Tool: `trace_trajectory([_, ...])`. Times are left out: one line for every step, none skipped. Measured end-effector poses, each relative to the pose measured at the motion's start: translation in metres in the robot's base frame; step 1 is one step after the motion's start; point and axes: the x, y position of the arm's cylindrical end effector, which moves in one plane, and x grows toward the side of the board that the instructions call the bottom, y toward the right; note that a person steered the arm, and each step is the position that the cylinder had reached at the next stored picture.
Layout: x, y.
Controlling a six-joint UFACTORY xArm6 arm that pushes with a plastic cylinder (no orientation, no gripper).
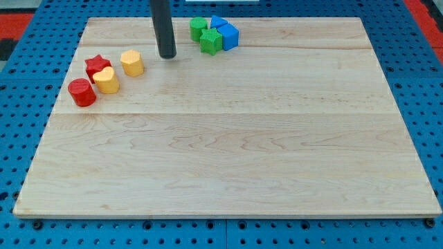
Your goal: Move the blue cube to the right side of the yellow hexagon
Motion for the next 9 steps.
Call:
trace_trajectory([0.039,0.068])
trace_trajectory([0.036,0.2])
trace_trajectory([-0.021,0.262])
trace_trajectory([-0.084,0.265])
trace_trajectory([-0.128,0.265])
trace_trajectory([-0.13,0.262])
trace_trajectory([-0.13,0.257])
trace_trajectory([-0.13,0.23])
trace_trajectory([-0.129,0.166])
